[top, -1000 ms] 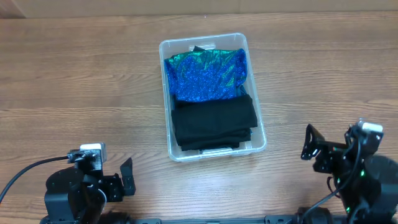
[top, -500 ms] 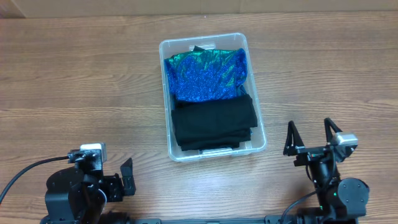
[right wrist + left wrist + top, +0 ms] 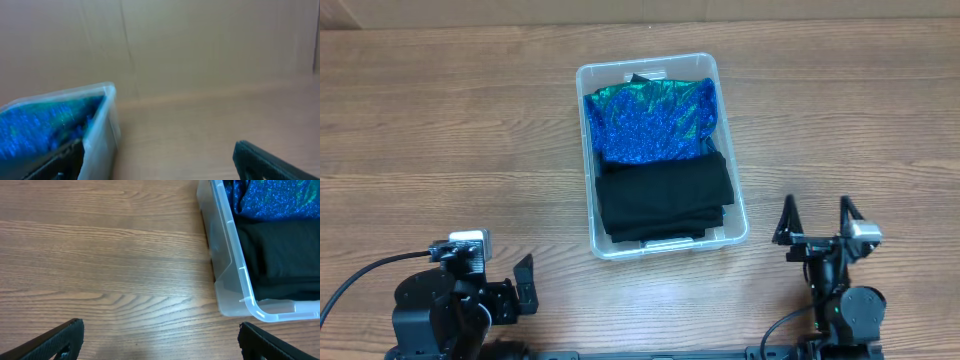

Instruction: Pack container

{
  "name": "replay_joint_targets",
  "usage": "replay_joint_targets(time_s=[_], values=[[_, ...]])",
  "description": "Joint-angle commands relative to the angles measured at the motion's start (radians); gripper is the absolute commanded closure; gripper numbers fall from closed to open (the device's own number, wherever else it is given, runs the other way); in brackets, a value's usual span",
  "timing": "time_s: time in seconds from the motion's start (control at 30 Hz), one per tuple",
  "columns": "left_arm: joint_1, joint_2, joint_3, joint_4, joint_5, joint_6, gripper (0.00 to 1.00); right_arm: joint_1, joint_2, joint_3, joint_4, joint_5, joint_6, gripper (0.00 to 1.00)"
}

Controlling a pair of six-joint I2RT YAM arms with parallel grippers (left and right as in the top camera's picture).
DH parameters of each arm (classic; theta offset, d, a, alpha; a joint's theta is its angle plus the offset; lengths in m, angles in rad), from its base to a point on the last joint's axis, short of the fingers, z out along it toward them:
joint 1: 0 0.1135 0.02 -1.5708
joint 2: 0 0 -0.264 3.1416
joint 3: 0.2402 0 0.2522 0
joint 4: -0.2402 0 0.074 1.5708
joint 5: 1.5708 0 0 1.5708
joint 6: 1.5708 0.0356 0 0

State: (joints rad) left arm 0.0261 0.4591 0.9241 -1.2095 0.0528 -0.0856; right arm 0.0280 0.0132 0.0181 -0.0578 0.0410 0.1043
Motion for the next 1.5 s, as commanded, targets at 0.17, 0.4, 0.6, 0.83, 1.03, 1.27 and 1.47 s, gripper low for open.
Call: replay_joint_targets(time_s=[0.17,0.4,0.6,0.83,1.03,1.27,1.47], values=[[0.000,-0.002,-0.003,0.001,0.011,0.011,0.00,0.006,-0.010,-0.010,-0.026,-0.027,0.000,0.00],[0.000,-0.002,-0.003,0.001,0.011,0.011,0.00,0.006,-0.010,-0.010,-0.026,-0.027,0.000,0.00],[0.000,-0.002,-0.003,0.001,0.011,0.011,0.00,0.006,-0.010,-0.010,-0.026,-0.027,0.000,0.00],[0.000,-0.002,-0.003,0.001,0.011,0.011,0.00,0.006,-0.010,-0.010,-0.026,-0.027,0.000,0.00],[0.000,-0.002,-0.003,0.001,0.008,0.013,0.00,0.006,-0.010,-0.010,-0.026,-0.027,0.000,0.00],[-0.001,-0.055,-0.057,0.077,-0.018,0.040,0.00,0.006,-0.010,-0.010,-0.026,-0.027,0.000,0.00],[-0.008,-0.276,-0.333,0.295,-0.008,0.049,0.00,0.006,-0.010,-0.010,-0.026,-0.027,0.000,0.00]])
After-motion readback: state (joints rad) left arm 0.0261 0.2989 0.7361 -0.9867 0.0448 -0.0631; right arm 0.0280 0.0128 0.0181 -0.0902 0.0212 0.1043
